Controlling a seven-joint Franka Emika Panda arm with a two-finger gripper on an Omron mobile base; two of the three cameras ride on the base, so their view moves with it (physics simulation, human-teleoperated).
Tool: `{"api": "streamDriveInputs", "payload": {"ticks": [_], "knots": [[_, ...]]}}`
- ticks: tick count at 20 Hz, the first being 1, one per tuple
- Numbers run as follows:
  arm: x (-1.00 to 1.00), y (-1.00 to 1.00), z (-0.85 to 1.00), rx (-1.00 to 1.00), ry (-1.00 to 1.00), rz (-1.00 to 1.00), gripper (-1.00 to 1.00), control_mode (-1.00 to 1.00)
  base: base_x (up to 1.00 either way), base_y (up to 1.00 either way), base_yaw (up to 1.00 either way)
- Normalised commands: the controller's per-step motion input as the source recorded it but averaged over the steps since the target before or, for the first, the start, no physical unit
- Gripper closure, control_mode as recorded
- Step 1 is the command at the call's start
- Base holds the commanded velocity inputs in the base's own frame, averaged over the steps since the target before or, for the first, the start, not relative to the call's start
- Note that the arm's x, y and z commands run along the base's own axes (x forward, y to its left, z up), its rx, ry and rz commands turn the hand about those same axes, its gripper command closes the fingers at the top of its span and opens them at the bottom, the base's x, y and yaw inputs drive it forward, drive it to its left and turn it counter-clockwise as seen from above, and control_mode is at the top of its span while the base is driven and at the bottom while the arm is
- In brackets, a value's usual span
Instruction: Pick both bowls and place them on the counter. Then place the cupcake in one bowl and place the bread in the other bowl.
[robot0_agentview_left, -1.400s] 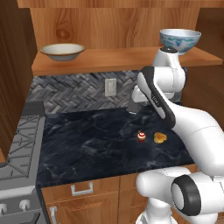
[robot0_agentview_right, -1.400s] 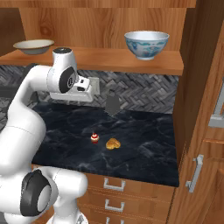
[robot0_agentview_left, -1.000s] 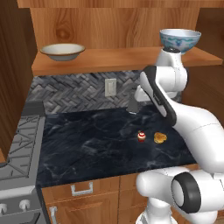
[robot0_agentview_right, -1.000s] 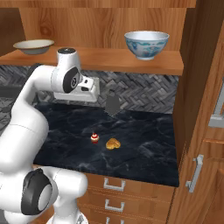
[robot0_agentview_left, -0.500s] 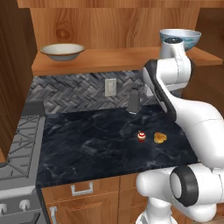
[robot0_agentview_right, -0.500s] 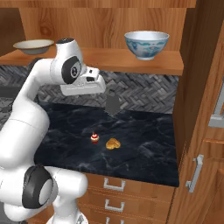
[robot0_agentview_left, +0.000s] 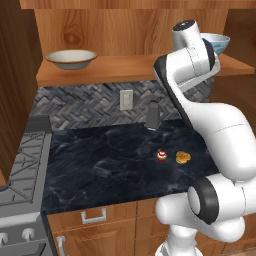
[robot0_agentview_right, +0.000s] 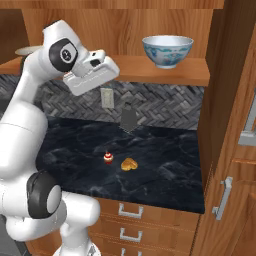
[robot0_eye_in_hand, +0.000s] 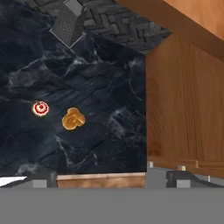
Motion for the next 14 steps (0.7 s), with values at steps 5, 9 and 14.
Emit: {"api": "streamDriveInputs", "payload": {"ticks": [5, 9, 14], "knots": [[0.00, -0.20, 0.53, -0.19, -0.02, 0.05, -1.00, -1.00, 0.00, 0.00, 0.00], [0.00, -0.11, 0.46, -0.11, -0.08, 0.09, -1.00, -1.00, 0.00, 0.00, 0.00], [0.07, -0.12, 0.52, -0.08, -0.10, 0.13, -1.00, -1.00, 0.00, 0.00, 0.00]]}}
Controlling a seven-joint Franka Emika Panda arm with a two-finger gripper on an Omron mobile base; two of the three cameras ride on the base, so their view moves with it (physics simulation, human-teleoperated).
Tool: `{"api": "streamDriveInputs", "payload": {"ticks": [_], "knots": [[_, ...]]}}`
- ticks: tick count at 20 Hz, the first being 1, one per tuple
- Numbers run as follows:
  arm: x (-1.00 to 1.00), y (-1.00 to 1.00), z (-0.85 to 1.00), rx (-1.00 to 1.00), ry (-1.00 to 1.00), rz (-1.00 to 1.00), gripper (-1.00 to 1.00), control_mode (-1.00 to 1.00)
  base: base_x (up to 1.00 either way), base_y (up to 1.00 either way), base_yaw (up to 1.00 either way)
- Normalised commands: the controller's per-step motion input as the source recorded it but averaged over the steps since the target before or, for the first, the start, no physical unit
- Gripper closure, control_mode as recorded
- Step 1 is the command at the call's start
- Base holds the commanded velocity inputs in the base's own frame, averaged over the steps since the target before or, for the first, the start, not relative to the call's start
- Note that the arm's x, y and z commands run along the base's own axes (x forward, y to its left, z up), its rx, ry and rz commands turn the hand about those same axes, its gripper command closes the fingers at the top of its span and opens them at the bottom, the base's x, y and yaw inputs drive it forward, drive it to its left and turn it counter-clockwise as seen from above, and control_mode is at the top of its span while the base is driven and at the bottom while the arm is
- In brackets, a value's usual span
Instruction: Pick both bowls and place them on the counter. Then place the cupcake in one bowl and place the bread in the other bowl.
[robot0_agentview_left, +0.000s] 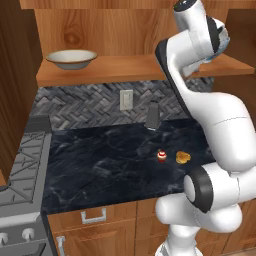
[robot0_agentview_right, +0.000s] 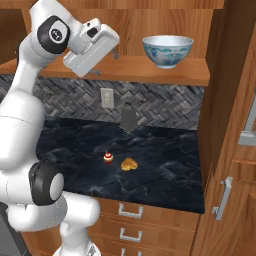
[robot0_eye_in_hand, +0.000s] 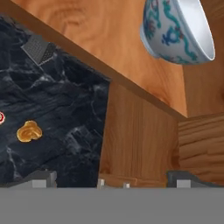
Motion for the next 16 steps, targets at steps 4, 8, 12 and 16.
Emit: {"api": "streamDriveInputs", "payload": {"ticks": [4, 8, 12, 16], "knots": [[0.12, -0.14, 0.29, -0.04, -0.06, 0.12, -1.00, -1.00, 0.00, 0.00, 0.00], [0.17, -0.17, 0.00, 0.02, -0.10, 0.09, -1.00, -1.00, 0.00, 0.00, 0.00], [0.31, -0.04, 0.07, -0.01, -0.05, 0.05, -1.00, -1.00, 0.00, 0.00, 0.00], [0.40, 0.01, 0.20, -0.05, 0.01, 0.00, -1.00, -1.00, 0.00, 0.00, 0.00]]}}
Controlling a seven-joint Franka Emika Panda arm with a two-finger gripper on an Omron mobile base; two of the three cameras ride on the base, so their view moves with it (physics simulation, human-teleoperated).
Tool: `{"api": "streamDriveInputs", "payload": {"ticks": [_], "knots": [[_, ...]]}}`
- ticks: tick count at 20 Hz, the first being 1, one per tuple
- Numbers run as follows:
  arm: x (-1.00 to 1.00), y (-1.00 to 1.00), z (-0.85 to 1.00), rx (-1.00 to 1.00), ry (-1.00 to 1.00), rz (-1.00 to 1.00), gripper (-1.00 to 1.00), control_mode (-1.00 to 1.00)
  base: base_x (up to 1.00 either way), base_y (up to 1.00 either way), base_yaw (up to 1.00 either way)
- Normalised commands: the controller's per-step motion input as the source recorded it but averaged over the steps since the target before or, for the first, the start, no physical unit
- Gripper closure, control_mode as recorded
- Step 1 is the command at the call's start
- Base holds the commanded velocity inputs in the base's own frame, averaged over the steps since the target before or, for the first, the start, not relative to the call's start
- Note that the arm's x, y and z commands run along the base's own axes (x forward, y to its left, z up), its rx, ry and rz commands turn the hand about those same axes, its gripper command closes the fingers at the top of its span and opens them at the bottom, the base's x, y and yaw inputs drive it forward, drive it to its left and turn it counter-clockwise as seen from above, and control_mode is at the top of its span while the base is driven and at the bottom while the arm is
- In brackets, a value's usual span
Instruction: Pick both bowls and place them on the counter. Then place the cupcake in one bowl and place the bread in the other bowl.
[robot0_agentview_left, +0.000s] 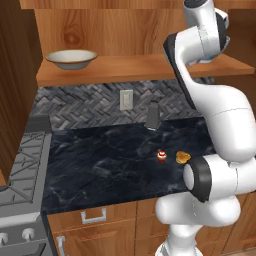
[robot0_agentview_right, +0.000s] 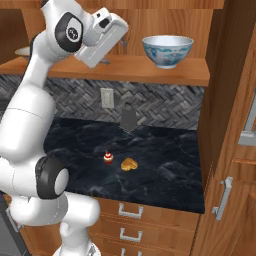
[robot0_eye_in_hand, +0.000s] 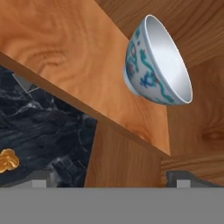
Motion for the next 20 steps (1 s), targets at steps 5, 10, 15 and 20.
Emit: {"api": "streamDriveInputs", "payload": {"ticks": [5, 10, 15, 20], "knots": [[0.41, -0.01, 0.01, -0.05, 0.01, 0.00, -1.00, -1.00, 0.00, 0.00, 0.00], [0.38, -0.11, 0.00, -0.01, 0.00, 0.00, -1.00, -1.00, 0.00, 0.00, 0.00], [0.39, -0.19, 0.00, 0.00, 0.00, 0.00, -1.00, -1.00, 0.00, 0.00, 0.00], [0.42, -0.12, 0.00, 0.00, 0.04, 0.00, -1.00, -1.00, 0.00, 0.00, 0.00]]}}
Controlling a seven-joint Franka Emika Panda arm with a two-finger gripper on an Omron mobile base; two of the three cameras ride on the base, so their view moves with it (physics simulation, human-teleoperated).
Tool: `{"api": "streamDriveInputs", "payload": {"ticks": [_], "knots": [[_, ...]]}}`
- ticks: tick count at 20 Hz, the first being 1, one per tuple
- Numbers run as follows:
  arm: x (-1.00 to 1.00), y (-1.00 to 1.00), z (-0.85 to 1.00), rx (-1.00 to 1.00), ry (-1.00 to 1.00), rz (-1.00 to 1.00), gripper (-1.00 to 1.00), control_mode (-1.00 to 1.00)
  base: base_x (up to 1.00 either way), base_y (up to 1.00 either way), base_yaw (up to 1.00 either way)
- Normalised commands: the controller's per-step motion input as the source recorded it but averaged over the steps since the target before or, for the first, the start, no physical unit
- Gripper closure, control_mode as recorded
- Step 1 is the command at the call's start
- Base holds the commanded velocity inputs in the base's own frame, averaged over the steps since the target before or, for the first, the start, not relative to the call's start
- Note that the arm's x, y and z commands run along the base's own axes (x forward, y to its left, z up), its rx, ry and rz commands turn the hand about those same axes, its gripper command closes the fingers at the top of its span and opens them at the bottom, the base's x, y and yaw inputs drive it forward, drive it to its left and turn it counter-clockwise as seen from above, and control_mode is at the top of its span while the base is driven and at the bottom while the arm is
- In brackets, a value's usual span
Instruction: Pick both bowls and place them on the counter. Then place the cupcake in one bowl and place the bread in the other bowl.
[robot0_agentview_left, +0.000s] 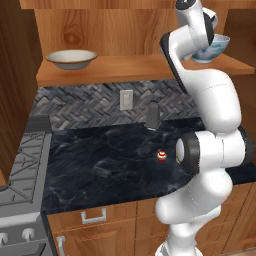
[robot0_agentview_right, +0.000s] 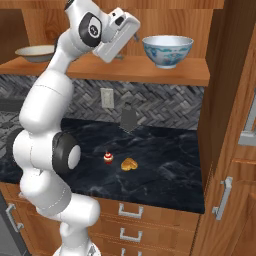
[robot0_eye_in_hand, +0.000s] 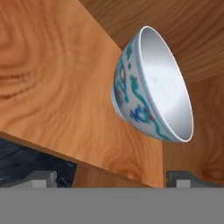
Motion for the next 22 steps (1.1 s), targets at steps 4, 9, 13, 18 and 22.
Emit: {"api": "streamDriveInputs", "payload": {"ticks": [4, 9, 13, 18, 22], "knots": [[0.41, -0.10, 0.00, 0.00, 0.05, 0.01, -1.00, -1.00, 0.00, 0.00, 0.00], [0.37, -0.19, 0.00, 0.00, 0.06, 0.04, -1.00, -1.00, 0.00, 0.00, 0.00], [0.34, -0.24, 0.00, 0.00, 0.05, 0.02, -1.00, -1.00, 0.00, 0.00, 0.00], [0.36, -0.22, 0.00, 0.00, 0.05, 0.02, -1.00, -1.00, 0.00, 0.00, 0.00], [0.41, -0.19, 0.00, 0.00, 0.05, 0.03, -1.00, -1.00, 0.00, 0.00, 0.00]]}}
